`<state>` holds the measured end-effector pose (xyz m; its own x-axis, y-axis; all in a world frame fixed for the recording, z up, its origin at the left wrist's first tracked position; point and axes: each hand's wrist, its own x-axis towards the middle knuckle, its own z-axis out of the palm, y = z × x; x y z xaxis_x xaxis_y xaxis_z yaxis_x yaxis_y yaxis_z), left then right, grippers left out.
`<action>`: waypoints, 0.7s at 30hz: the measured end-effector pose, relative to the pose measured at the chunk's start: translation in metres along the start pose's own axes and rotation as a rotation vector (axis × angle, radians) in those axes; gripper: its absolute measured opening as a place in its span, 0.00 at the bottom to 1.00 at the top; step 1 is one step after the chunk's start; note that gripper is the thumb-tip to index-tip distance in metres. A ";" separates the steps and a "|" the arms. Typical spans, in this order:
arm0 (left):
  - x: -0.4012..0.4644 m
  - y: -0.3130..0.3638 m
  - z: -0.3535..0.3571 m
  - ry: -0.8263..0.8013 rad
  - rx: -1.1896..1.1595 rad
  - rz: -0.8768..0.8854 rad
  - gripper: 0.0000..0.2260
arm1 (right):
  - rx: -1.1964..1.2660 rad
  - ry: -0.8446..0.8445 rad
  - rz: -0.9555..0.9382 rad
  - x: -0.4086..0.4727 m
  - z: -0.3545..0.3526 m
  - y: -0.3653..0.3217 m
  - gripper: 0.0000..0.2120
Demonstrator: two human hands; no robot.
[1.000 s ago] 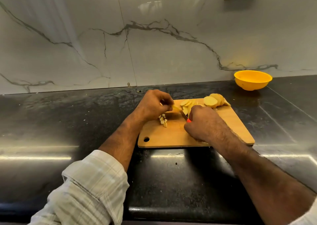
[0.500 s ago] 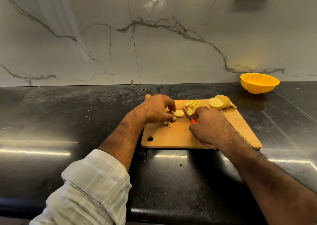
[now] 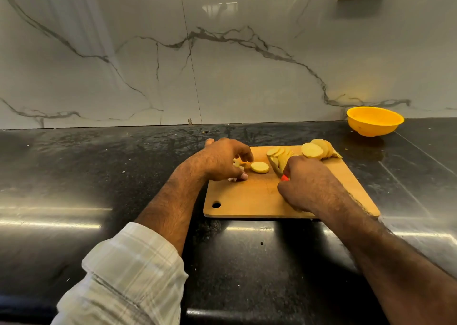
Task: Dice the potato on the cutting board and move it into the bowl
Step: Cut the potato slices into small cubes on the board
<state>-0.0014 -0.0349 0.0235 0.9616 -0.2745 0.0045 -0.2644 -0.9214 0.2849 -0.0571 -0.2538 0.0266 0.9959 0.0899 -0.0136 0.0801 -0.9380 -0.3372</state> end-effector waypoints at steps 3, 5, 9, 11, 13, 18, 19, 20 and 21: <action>0.002 0.004 0.005 0.025 -0.032 0.027 0.18 | 0.003 -0.012 -0.048 -0.002 0.004 -0.003 0.18; 0.005 0.010 0.010 0.046 -0.022 0.046 0.15 | 0.006 -0.028 -0.069 -0.003 0.007 -0.007 0.19; 0.006 0.011 0.007 0.047 0.009 0.010 0.14 | 0.020 -0.022 -0.047 -0.001 0.005 -0.007 0.19; 0.004 0.006 0.003 0.053 0.006 -0.011 0.11 | 0.017 -0.012 -0.043 -0.001 0.005 -0.005 0.19; 0.003 0.001 0.002 0.057 -0.009 -0.038 0.08 | 0.025 -0.014 -0.047 -0.002 0.006 -0.005 0.18; 0.003 0.007 0.003 0.048 -0.047 -0.027 0.09 | 0.047 -0.022 -0.066 -0.001 0.007 -0.007 0.15; 0.003 0.009 0.004 0.051 -0.034 -0.019 0.10 | 0.059 -0.020 -0.067 -0.001 0.006 -0.006 0.15; 0.004 0.011 0.005 0.057 -0.018 -0.016 0.12 | 0.078 -0.016 -0.064 0.000 0.005 -0.005 0.15; 0.004 0.012 0.006 0.064 -0.008 -0.016 0.14 | 0.103 -0.015 -0.058 0.001 0.004 -0.004 0.15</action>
<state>-0.0010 -0.0485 0.0209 0.9685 -0.2414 0.0614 -0.2487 -0.9232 0.2930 -0.0565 -0.2484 0.0241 0.9888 0.1489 -0.0048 0.1321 -0.8917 -0.4329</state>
